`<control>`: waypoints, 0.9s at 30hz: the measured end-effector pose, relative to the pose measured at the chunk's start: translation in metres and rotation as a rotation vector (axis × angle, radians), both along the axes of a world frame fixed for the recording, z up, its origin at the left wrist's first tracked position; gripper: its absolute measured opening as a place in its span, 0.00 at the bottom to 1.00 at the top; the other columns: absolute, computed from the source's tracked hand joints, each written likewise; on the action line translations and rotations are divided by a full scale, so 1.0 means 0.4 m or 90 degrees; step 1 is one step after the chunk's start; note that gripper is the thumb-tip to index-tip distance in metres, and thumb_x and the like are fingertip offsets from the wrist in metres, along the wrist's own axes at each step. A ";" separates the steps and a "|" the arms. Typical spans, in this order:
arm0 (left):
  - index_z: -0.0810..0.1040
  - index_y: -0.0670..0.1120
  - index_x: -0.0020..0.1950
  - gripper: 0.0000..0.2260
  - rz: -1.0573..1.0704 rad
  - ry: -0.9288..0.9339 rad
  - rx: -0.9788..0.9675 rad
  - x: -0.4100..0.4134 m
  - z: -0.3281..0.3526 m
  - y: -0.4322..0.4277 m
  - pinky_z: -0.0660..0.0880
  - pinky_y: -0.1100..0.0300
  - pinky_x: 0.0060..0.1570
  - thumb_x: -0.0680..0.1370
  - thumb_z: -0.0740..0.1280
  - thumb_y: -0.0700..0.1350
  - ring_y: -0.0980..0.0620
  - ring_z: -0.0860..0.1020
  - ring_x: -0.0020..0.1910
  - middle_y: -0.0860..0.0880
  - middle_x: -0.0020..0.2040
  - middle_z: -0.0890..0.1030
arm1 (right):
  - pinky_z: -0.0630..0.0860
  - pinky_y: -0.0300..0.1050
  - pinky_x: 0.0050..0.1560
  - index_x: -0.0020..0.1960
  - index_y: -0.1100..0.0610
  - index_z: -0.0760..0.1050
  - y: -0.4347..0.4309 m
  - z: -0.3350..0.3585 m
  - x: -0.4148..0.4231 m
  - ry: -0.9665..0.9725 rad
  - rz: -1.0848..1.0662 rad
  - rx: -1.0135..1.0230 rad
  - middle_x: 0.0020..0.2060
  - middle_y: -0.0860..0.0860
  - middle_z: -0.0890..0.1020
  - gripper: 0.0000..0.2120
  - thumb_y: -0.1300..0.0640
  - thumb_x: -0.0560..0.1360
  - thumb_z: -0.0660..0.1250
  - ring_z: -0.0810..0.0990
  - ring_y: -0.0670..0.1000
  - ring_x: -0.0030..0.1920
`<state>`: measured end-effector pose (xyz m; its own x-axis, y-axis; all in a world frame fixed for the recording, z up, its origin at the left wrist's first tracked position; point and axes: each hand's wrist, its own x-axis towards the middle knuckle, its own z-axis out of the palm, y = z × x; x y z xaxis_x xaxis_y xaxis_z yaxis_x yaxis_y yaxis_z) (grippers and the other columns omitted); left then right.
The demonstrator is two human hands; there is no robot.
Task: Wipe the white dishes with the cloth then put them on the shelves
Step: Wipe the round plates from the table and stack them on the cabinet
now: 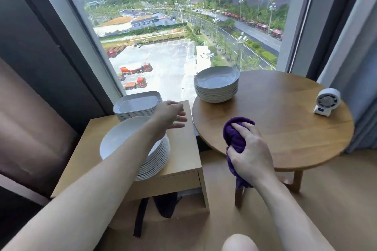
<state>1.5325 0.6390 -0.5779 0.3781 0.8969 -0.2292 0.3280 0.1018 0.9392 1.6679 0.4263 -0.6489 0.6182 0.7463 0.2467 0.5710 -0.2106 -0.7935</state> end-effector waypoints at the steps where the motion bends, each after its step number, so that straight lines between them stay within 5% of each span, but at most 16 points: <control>1: 0.78 0.39 0.57 0.06 -0.009 -0.004 -0.019 0.050 -0.011 0.010 0.86 0.48 0.47 0.82 0.64 0.39 0.40 0.86 0.50 0.38 0.52 0.83 | 0.65 0.35 0.62 0.72 0.50 0.74 0.008 0.002 0.018 0.008 -0.014 0.006 0.69 0.44 0.72 0.30 0.60 0.71 0.74 0.72 0.48 0.66; 6: 0.77 0.39 0.56 0.08 -0.020 0.000 -0.100 0.253 -0.073 0.070 0.86 0.51 0.43 0.82 0.67 0.44 0.42 0.86 0.49 0.38 0.54 0.82 | 0.55 0.19 0.57 0.71 0.51 0.75 0.006 -0.029 0.062 0.051 -0.081 0.016 0.68 0.43 0.72 0.29 0.61 0.71 0.73 0.70 0.46 0.67; 14: 0.76 0.39 0.59 0.19 0.043 -0.045 -0.205 0.473 -0.137 0.160 0.83 0.51 0.34 0.81 0.69 0.54 0.42 0.84 0.43 0.41 0.48 0.82 | 0.59 0.24 0.61 0.72 0.42 0.72 -0.009 -0.018 0.070 0.035 -0.079 0.027 0.68 0.33 0.67 0.30 0.58 0.72 0.73 0.66 0.35 0.63; 22: 0.67 0.42 0.76 0.22 0.097 -0.067 -0.187 0.534 -0.133 0.184 0.84 0.53 0.30 0.81 0.61 0.37 0.43 0.84 0.41 0.42 0.48 0.81 | 0.59 0.21 0.59 0.73 0.41 0.71 -0.011 -0.009 0.091 0.049 -0.078 0.021 0.66 0.29 0.65 0.30 0.57 0.73 0.72 0.66 0.34 0.63; 27: 0.68 0.47 0.77 0.23 0.156 -0.101 -0.231 0.541 -0.117 0.194 0.81 0.54 0.24 0.81 0.61 0.39 0.45 0.82 0.45 0.42 0.62 0.79 | 0.61 0.25 0.61 0.73 0.41 0.72 -0.014 -0.004 0.091 0.056 -0.075 0.015 0.65 0.29 0.65 0.30 0.57 0.73 0.72 0.68 0.37 0.66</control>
